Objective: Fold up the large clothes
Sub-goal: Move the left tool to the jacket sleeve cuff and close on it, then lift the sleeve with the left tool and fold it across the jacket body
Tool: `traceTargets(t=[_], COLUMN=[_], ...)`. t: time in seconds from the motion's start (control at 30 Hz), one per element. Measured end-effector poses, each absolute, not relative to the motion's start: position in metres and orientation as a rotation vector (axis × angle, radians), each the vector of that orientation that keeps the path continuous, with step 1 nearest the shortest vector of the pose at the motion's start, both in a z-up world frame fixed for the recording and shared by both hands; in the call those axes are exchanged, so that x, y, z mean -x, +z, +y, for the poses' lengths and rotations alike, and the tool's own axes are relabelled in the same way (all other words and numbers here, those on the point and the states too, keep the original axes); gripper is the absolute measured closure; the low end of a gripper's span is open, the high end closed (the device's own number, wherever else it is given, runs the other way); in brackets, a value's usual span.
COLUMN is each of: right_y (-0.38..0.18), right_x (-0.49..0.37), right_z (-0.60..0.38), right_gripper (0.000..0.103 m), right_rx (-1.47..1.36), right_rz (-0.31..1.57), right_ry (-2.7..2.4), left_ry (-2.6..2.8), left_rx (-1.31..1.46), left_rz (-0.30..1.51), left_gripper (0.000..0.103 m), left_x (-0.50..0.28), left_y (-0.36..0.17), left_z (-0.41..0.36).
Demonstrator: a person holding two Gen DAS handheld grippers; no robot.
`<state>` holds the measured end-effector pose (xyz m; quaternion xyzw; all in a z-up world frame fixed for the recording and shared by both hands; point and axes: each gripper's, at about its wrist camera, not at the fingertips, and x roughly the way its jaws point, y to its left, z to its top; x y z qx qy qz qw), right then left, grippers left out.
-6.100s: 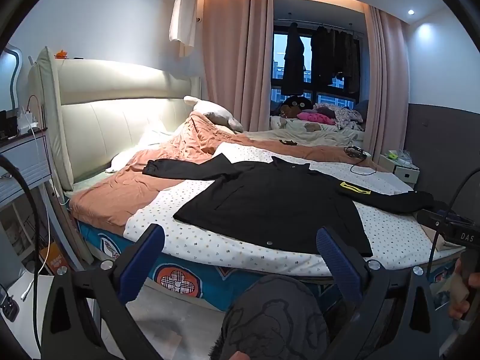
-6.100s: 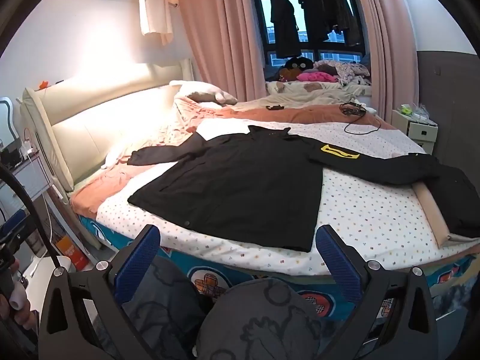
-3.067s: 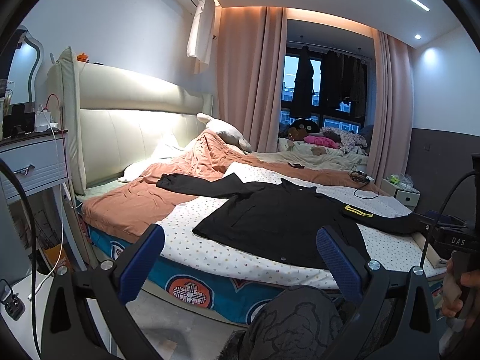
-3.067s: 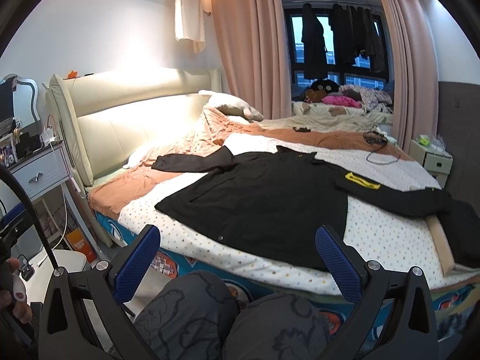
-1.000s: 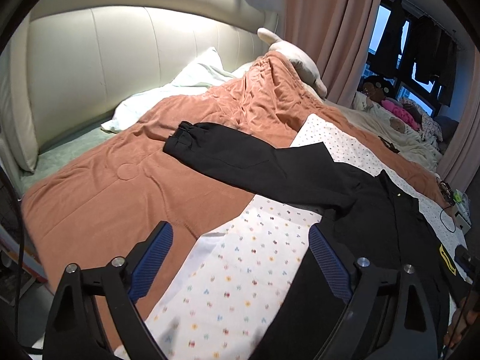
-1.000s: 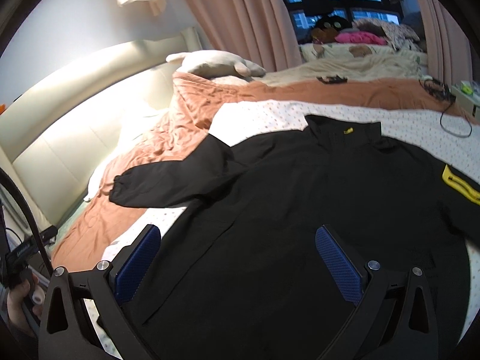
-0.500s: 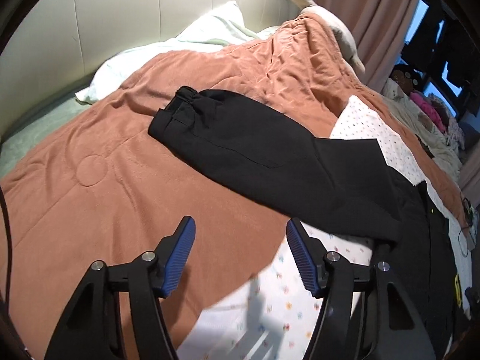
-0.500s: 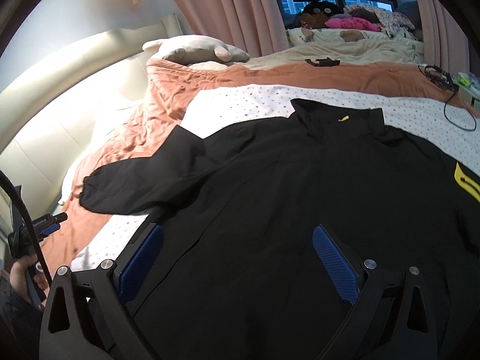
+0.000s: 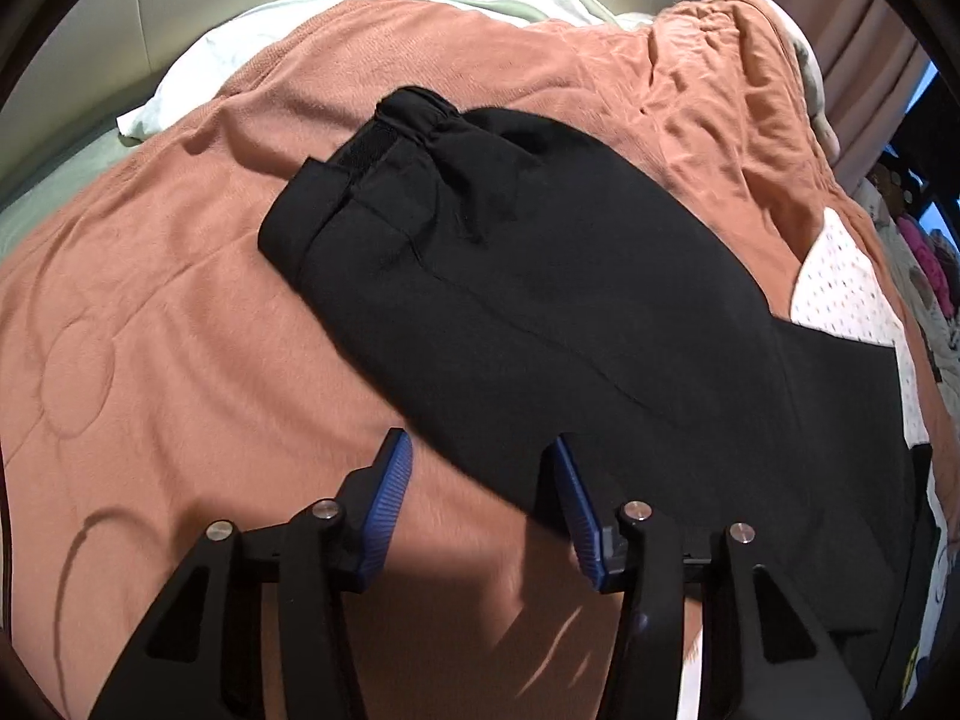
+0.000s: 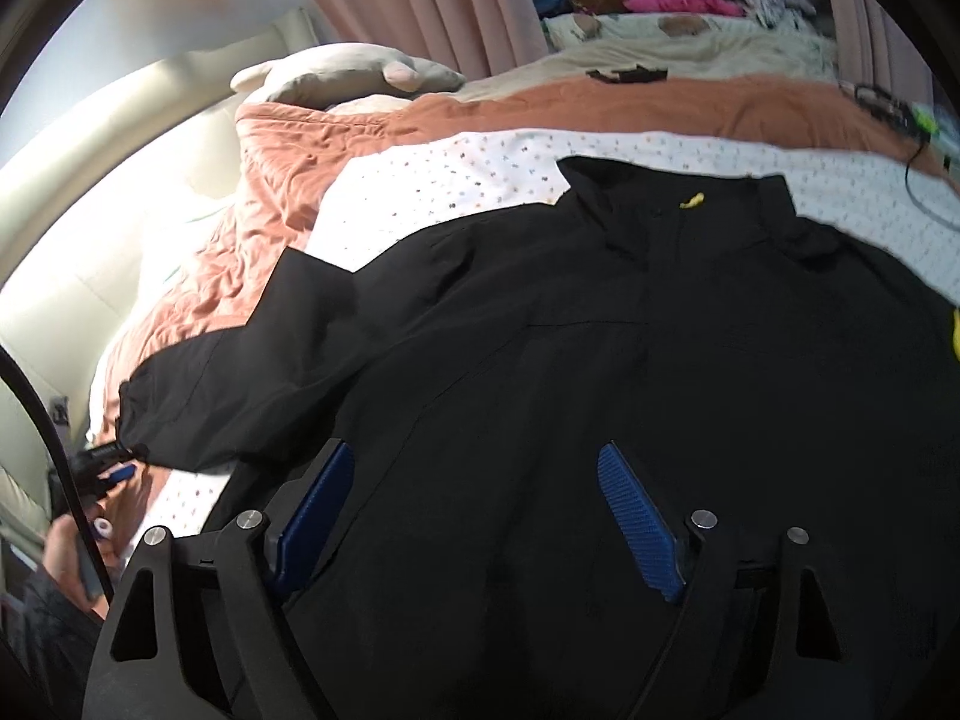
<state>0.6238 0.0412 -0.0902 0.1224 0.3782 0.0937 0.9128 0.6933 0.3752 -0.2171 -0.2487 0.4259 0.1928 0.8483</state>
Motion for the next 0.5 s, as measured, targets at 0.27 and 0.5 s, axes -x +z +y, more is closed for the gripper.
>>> traceTargets(t=[0.27,0.5], right_y=[-0.116,-0.133], right_x=[-0.660,-0.706], right_z=[0.054,0.088], right_gripper=[0.050,0.058], right_rx=[-0.405,-0.436], right_rz=[0.860,0.909], right_ry=[0.309,0.386], left_ry=[0.383,0.285], left_rx=[0.396,0.391], left_rz=[0.800,0.686], left_gripper=[0.099,0.099], left_x=[-0.698,-0.685], left_y=[-0.165,-0.094], left_z=[0.364,0.347])
